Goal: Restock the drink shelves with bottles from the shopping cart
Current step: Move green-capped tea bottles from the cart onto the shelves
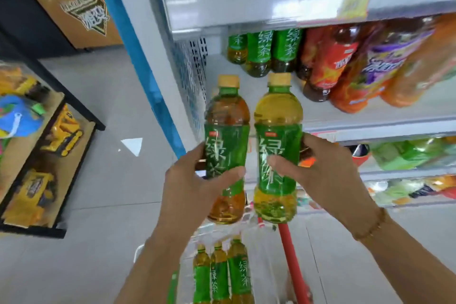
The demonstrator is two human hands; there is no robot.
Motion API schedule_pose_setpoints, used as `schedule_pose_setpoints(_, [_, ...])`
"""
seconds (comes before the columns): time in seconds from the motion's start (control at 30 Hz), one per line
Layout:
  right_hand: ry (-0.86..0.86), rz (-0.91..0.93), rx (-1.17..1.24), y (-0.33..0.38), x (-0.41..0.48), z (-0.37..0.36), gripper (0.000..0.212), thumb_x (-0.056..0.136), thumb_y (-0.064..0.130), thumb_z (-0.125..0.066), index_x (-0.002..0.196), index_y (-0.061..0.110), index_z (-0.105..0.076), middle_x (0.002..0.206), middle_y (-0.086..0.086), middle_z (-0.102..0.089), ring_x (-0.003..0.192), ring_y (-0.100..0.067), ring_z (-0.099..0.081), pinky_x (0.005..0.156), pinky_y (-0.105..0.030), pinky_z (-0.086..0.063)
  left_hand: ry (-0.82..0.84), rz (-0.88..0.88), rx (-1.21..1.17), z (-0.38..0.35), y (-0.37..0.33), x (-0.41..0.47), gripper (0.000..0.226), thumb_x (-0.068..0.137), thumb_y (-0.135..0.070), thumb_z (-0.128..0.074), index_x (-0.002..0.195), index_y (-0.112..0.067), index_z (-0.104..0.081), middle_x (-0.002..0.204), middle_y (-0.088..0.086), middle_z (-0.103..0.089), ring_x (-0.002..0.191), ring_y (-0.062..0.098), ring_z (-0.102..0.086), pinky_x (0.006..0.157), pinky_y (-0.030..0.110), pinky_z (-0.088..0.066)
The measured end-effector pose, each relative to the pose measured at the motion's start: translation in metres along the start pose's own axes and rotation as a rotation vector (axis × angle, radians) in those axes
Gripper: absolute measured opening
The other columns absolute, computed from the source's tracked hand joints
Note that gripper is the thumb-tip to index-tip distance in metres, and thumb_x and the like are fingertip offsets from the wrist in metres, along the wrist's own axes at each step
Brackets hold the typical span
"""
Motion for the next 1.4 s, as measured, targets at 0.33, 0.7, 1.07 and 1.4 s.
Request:
schedule_pose_setpoints(0.33, [-0.206,0.014,-0.135,-0.001,0.127,0.06,0.046,0.071,0.06,-0.066,0.083,0.016,-0.07,0.077,0.001,-0.07,0.075,-0.013,-0.064,0.071,-0.026,-0.051,-0.005,0.038,-0.093,-0.043,-0.068,0.134,0.024,0.065,-0.039,-0.082,0.078,-0.025,-0.068,0.078,-0.011,-0.07,0.072,0.004,-0.066,0.07,0.02,-0.053])
schedule_pose_setpoints(0.7, [-0.387,0.019,-0.321,-0.023,0.183,0.032,0.052,0.081,0.05,-0.061,0.116,0.012,-0.056,0.108,-0.011,-0.064,0.099,-0.03,-0.061,0.068,-0.028,-0.04,-0.294,-0.168,-0.009,-0.059,-0.058,0.191,0.047,0.07,-0.028,-0.081,0.111,-0.014,-0.061,0.096,-0.007,-0.064,0.082,0.005,-0.056,0.072,0.017,-0.043])
schedule_pose_setpoints(1.07, [-0.409,-0.013,-0.16,-0.047,0.169,-0.003,0.062,0.088,0.035,-0.059,0.139,0.007,-0.037,0.121,-0.013,-0.059,0.107,-0.027,-0.057,0.085,-0.032,-0.044,-0.25,-0.24,-0.009,-0.071,-0.039,0.188,0.056,0.072,-0.018,-0.08,0.12,-0.012,-0.052,0.101,-0.009,-0.059,0.091,0.006,-0.056,0.067,0.008,-0.04])
schedule_pose_setpoints(1.4, [-0.315,-0.216,-0.419,-0.05,0.17,-0.003,0.049,0.097,0.043,-0.039,0.102,-0.001,-0.06,0.105,-0.021,-0.063,0.099,-0.039,-0.06,0.066,-0.033,-0.036,-0.375,-0.117,-0.061,-0.066,-0.032,0.236,0.06,0.071,-0.017,-0.08,0.119,-0.001,-0.047,0.119,0.011,-0.062,0.109,0.024,-0.059,0.078,0.02,-0.041])
Point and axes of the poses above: each hand's wrist, its own x-axis towards the middle knuckle, its own z-axis out of the back of the hand, y = z × x, the point moved 8 cm from there along x, towards the middle knuckle
